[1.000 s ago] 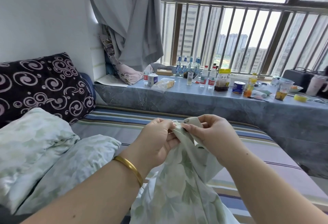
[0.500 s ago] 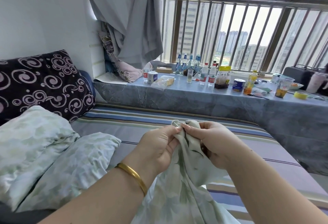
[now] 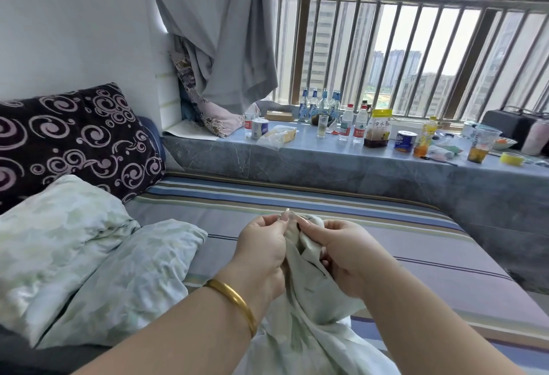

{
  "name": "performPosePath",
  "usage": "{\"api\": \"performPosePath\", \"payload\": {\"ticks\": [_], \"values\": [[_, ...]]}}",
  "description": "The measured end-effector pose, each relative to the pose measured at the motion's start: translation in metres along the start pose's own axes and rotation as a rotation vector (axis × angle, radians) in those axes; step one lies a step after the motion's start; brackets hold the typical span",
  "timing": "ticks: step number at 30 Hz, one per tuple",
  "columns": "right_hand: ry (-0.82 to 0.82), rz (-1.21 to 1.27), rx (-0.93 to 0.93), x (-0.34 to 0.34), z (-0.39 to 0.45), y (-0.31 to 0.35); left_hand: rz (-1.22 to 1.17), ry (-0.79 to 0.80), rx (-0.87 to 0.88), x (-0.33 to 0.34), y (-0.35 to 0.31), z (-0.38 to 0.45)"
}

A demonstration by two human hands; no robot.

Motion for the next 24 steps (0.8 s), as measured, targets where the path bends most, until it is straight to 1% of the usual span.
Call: {"api": "performPosePath", "payload": {"ticks": [2, 5, 7, 10, 13, 15, 18, 21, 24], "values": [[-0.013, -0.043, 0.006, 0.001, -0.001, 0.003, -0.047, -0.009, -0.003, 0.000, 0.001, 0.000], [-0.047, -0.110, 0.027, -0.001, -0.001, 0.005, -0.097, 0.026, -0.101, 0.002, 0.002, -0.004], [-0.060, -0.138, 0.005, -0.003, 0.001, 0.003, -0.144, 0.059, -0.155, 0.004, 0.004, -0.008], [-0.019, -0.099, 0.008, -0.002, 0.002, 0.000, -0.158, 0.074, -0.173, 0.004, 0.005, -0.008], [0.031, -0.045, 0.097, -0.005, 0.004, -0.003, -0.117, 0.077, -0.175, 0.004, 0.002, -0.008], [0.097, 0.010, 0.133, -0.005, 0.001, -0.002, -0.100, 0.071, -0.163, 0.004, 0.000, -0.009], [0.126, 0.037, 0.027, -0.004, 0.002, -0.005, -0.050, 0.067, -0.087, 0.003, -0.004, -0.008], [0.060, -0.020, -0.124, -0.008, 0.006, -0.004, 0.018, 0.042, 0.020, 0.003, -0.009, -0.006], [0.019, -0.102, -0.234, -0.013, 0.007, 0.003, 0.044, 0.034, 0.075, 0.004, -0.015, -0.005]]}}
Point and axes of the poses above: each hand's wrist, its own z-axis towards the middle knuckle, its own x-axis out of the palm, y = z × x, the point moved 2 cm from there along z, towards the middle knuckle, and after that the axes turned 6 degrees about -y, right-handed, at the moved point
